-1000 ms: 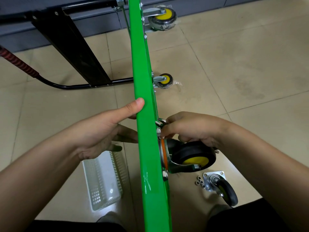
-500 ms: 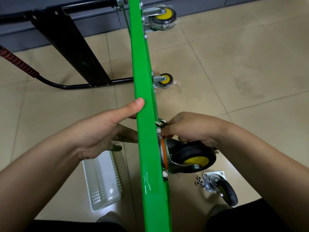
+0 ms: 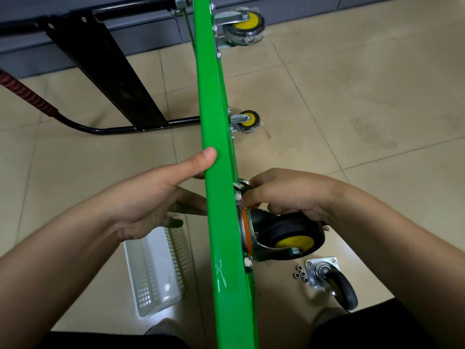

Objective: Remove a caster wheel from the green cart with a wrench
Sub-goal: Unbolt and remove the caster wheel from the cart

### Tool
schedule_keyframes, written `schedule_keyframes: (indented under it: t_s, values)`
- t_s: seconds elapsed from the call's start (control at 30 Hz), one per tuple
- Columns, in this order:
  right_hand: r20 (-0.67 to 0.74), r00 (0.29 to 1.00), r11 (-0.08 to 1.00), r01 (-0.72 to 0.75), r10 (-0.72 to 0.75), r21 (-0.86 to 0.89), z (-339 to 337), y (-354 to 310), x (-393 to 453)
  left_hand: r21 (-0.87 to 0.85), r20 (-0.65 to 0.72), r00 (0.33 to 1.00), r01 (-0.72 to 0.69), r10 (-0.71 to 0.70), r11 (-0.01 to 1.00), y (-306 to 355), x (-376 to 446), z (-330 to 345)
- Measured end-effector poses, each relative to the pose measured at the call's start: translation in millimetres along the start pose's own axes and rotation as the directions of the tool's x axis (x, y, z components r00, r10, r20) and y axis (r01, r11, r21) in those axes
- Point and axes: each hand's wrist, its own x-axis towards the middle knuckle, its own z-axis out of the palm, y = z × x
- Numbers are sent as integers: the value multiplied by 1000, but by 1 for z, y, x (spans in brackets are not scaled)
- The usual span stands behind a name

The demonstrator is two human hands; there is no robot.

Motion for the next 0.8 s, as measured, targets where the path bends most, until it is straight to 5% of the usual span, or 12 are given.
schedule_keyframes:
  t_s: [0.8]
  values:
    - [20,1000,1000,0,1,-21,-1,1,0,9,-5,1000,-9,9,1000,0,-1,1]
